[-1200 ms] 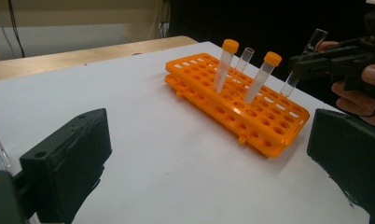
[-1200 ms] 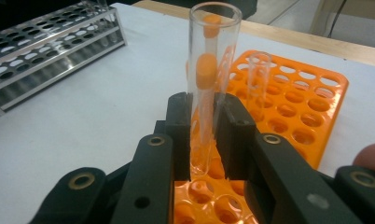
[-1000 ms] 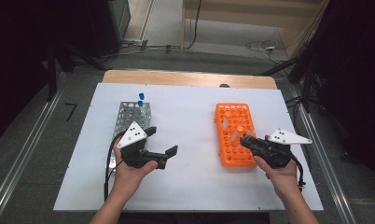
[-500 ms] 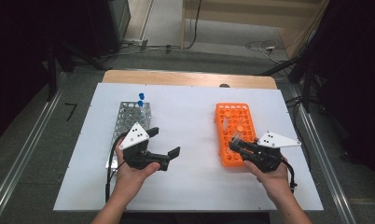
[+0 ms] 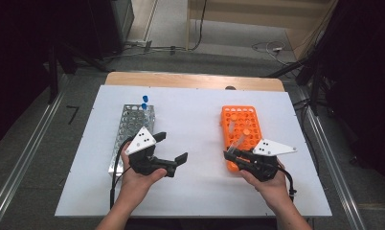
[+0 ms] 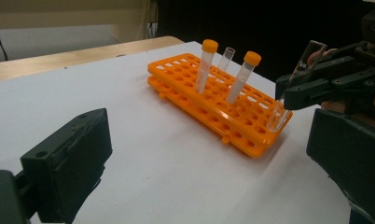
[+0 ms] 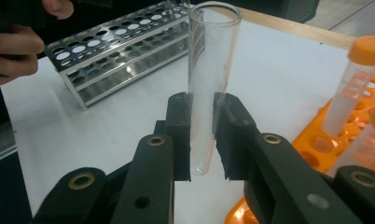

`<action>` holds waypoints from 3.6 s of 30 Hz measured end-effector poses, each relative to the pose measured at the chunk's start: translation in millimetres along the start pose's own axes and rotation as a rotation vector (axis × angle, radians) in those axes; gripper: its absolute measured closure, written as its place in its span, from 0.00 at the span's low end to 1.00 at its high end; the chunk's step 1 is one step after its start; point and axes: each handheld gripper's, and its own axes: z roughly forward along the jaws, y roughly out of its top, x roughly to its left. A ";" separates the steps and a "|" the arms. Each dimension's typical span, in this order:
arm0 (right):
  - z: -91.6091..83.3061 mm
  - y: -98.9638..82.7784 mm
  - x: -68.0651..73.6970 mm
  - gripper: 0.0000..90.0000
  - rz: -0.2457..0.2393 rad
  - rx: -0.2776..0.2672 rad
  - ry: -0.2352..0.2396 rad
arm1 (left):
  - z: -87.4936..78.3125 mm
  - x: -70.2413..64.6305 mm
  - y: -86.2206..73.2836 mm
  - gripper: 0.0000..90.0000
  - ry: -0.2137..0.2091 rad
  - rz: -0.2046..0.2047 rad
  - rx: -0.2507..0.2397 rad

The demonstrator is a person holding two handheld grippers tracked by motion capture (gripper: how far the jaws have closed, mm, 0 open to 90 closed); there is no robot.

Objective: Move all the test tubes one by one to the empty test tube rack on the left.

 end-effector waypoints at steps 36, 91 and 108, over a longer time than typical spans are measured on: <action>35.3 -0.6 42.9 0.82 -0.064 0.050 0.107 | 14.8 -25.3 -1.8 0.20 -0.208 0.016 0.030; 31.0 0.8 39.9 0.24 -0.052 0.013 0.162 | 17.1 -27.9 -1.6 0.85 -0.161 0.094 0.019; -5.1 -17.4 15.3 0.01 -0.009 -0.031 0.130 | -0.7 -0.7 13.9 0.85 -0.076 0.075 -0.029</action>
